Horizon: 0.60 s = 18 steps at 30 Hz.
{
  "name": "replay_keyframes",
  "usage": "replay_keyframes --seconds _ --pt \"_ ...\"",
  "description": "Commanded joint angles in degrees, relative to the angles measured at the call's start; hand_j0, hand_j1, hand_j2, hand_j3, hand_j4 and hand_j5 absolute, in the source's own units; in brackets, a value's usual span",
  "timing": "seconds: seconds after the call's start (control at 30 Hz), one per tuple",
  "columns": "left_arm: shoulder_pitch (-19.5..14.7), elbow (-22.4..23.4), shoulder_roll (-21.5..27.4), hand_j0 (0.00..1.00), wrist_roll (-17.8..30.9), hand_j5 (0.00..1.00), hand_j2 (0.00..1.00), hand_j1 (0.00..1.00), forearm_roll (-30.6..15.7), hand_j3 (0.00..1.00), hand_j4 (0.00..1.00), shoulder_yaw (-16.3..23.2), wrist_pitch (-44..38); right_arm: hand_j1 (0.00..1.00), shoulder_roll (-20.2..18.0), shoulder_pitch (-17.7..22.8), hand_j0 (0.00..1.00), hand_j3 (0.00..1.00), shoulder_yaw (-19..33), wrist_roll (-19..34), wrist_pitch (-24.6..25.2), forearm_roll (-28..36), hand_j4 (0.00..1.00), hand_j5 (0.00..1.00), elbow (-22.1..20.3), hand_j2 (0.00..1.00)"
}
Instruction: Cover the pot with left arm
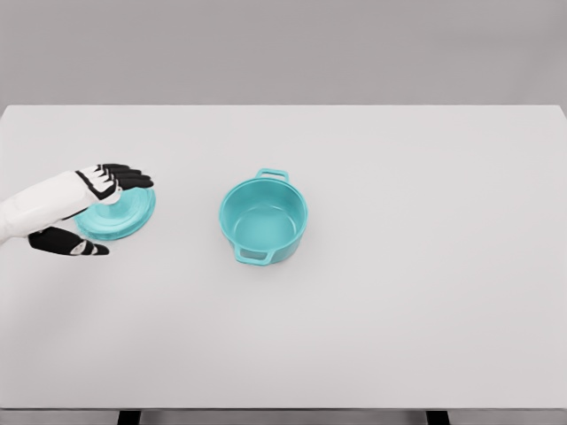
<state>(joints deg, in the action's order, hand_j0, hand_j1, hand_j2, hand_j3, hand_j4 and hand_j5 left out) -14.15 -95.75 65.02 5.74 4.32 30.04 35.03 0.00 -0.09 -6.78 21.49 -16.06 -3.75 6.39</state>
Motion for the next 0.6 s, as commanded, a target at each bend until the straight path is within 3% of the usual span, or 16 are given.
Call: replay_keyframes --seconds 0.0,0.07,0.17,0.23,0.37,0.43,0.57 --pt "-0.26 -0.05 0.72 1.00 -0.03 1.00 1.00 1.00 -0.28 1.00 1.00 0.11 -0.03 1.00 0.00 0.00 1.00 1.00 0.01 0.04 -0.03 -0.03 1.00 1.00 0.02 1.00" --pt "-2.37 2.67 -0.25 1.00 -0.03 1.00 1.00 1.00 -0.37 1.00 1.00 0.02 -0.03 1.00 0.00 0.09 1.00 1.00 0.10 0.04 -0.03 -0.03 1.00 1.00 0.02 1.00" --pt "-8.26 12.60 -6.57 1.00 -0.03 1.00 1.00 1.00 -0.19 1.00 1.00 0.81 -0.03 1.00 0.00 0.09 1.00 1.00 0.10 0.04 -0.03 -0.03 1.00 1.00 0.02 1.00" --pt "-8.44 13.49 -8.42 1.00 -0.03 1.00 1.00 1.00 -0.54 1.00 1.00 5.90 -0.03 1.00 0.00 0.09 1.00 1.00 0.10 0.04 -0.03 -0.03 1.00 1.00 0.02 1.00" --pt "-8.53 15.51 -9.56 1.00 -0.56 1.00 1.00 1.00 -0.28 1.00 1.00 6.18 -0.03 1.00 0.00 0.09 1.00 1.00 0.10 0.04 -0.03 -0.03 1.00 1.00 0.02 1.00" --pt "-8.70 13.14 -9.22 1.00 -0.65 1.00 1.00 1.00 -1.24 1.00 1.00 5.56 -0.03 1.00 0.00 0.09 1.00 1.00 0.10 0.04 -0.03 -0.03 1.00 1.00 0.02 1.00" --pt "-8.79 13.31 -9.04 1.00 -0.03 1.00 1.00 1.00 -10.21 1.00 1.00 6.52 -0.03 1.00 0.00 0.09 1.00 1.00 0.10 0.04 -0.03 -0.03 1.00 1.00 0.02 1.00"
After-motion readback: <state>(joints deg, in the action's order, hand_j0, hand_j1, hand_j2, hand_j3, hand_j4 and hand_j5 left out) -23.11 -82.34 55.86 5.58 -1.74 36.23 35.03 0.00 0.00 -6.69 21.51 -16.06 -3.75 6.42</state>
